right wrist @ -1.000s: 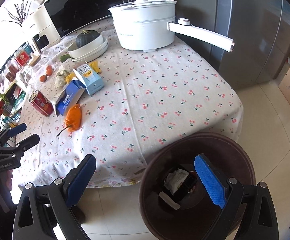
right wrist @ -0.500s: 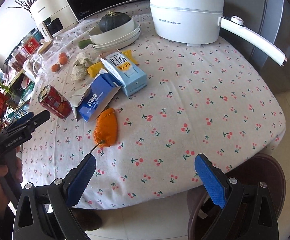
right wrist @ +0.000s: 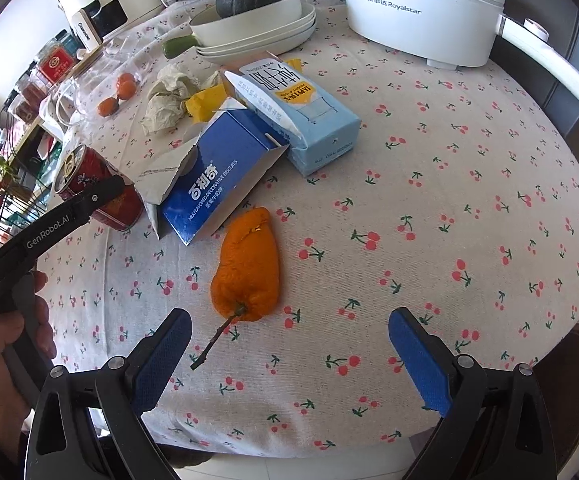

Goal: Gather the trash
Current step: 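Grasp the red can with the left gripper while the right gripper grasps the orange pepper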

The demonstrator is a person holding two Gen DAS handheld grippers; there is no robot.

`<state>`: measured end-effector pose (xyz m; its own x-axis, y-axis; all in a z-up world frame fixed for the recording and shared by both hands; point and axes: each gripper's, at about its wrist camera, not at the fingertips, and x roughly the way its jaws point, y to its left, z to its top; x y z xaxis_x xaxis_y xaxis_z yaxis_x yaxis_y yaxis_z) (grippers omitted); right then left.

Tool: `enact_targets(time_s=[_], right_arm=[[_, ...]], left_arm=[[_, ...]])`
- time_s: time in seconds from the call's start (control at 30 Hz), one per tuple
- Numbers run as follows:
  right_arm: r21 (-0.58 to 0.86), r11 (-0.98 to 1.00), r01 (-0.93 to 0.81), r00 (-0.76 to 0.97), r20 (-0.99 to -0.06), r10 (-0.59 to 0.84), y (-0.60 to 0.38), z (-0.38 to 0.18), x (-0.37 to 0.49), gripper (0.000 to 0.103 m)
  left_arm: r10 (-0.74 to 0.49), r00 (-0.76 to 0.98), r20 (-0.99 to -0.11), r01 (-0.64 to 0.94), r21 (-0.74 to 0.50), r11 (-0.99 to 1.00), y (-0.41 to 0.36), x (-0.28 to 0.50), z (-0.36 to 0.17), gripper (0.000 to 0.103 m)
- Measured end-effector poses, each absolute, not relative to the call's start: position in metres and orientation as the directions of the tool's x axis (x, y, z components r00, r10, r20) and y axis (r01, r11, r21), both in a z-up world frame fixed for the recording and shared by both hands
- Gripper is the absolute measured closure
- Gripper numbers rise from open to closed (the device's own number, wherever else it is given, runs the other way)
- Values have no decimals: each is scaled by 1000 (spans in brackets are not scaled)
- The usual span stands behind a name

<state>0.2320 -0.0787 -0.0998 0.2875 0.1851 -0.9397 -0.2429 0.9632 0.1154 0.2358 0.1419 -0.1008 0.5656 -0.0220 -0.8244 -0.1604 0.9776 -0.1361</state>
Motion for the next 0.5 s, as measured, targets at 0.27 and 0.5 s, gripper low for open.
enact_targets(time_s=[0.27, 0.5], right_arm=[[71, 958, -277, 289, -945, 153, -57, -115, 232, 3], [-43, 944, -327, 338, -938, 74, -34, -124, 230, 3]], left_arm=[[-39, 552, -833, -166, -155, 974, 156, 212, -87, 46], [-66, 553, -830, -151, -179, 972, 168, 183, -75, 46]])
